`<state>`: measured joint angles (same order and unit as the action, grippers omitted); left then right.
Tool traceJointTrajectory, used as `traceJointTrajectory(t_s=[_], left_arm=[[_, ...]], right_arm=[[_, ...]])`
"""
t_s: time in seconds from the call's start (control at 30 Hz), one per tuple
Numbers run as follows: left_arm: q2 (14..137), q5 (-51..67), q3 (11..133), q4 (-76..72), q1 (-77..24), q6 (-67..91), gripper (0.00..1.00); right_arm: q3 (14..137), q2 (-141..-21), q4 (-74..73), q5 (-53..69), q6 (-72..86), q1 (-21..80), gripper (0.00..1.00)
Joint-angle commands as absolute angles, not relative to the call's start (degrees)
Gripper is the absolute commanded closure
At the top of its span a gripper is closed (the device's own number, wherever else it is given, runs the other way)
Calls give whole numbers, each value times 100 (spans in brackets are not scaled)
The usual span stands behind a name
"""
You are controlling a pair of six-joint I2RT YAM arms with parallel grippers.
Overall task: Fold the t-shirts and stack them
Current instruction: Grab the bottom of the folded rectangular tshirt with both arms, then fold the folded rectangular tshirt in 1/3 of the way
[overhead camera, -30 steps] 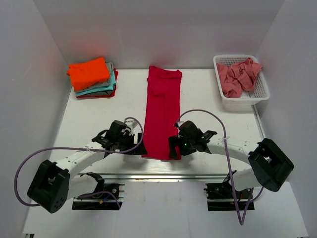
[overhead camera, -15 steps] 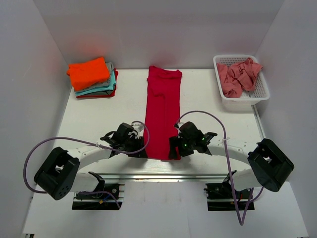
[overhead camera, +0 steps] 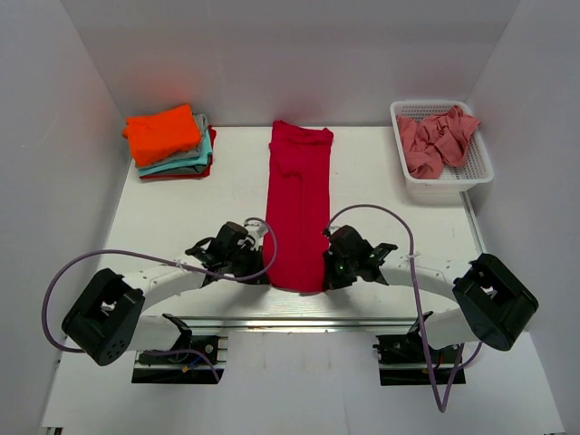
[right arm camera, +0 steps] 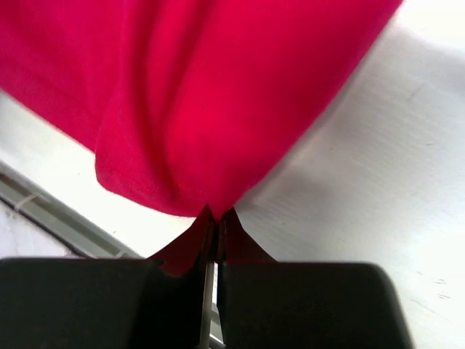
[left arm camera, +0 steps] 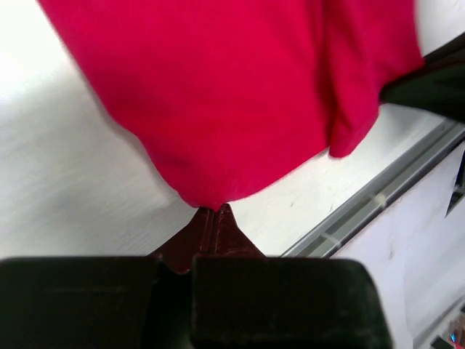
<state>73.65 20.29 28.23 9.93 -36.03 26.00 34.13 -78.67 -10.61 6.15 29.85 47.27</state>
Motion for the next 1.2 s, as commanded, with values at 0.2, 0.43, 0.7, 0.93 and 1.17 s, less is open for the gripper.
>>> traceJointTrajectory(t_s=[0.2, 0.43, 0.7, 0.93, 1.17], left_arm=[[7136, 1057, 3665, 606, -3516, 2619, 100], [8129, 167, 4780, 546, -3463, 2874, 100], [8841, -1168, 5992, 756, -3278, 2874, 100], [9605, -1187, 6767, 615, -3032, 2470, 100], [10309, -871, 7435, 405, -2839, 2329, 100]], right_arm=[[4453, -7734, -1248, -1282, 2839, 4659, 100], [5588, -8560, -1397, -1951, 2111, 4360, 100], [6784, -9517, -1406, -1960, 1890, 3798, 100], [7514, -9992, -1468, -1706, 1617, 3419, 100], [7901, -10388, -1240, -1434, 1538, 3155, 100]])
